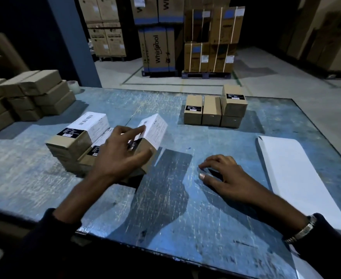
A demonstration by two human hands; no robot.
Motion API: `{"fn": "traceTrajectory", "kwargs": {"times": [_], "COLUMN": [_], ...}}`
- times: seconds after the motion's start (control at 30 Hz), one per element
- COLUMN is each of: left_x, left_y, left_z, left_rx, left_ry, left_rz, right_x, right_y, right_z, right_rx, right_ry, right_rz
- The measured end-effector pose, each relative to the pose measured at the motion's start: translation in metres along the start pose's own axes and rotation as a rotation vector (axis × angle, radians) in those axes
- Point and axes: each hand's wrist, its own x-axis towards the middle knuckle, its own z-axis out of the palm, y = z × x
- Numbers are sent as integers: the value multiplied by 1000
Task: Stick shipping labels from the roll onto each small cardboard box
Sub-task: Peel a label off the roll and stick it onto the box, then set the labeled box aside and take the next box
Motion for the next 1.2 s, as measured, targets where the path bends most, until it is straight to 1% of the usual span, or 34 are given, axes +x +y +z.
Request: {"fn": "traceTrajectory", "kwargs": {"times": [0.07,0.17,0.23,0.4,0.63,0.73,0.83,0.97,1.07,1.13,1.2], "left_x": [3,9,14,23,17,18,17,16,17,17,18], "left_y": [1,1,1,-16,-47,-60,-68,-69,-57,-43,-23], "left_z": [-9,-23,-39,-58,-66,-63,-59,-56,-47,-35,-18], "left_rx": [-117,-211,-147,179,375,391,425,416,471,506,450], "left_ry": [17,73,81,157,59,26,35,43,70,85,77], "left_rz": [-39,-71,-74,-62,21,55,83,58,53,124,223], "right_x": [-1,-1,-1,-1,-1,-1,-1,-2,-1,-1,-2], "right_y": [1,1,0,-2,-2,-2,-2,-1,-2,-3,-2], "right_z": [1,1,1,1,3,3,4,4,3,3,1], "right_rx": [-39,-58,-62,-63,-45,-34,-39,-29,-27,-27,-29], "right_ry": [-11,-4,1,8,30,38,35,39,45,42,41], "right_rz": [-14,-19,-11,-1,-3,-2,1,-4,-1,2,8]}}
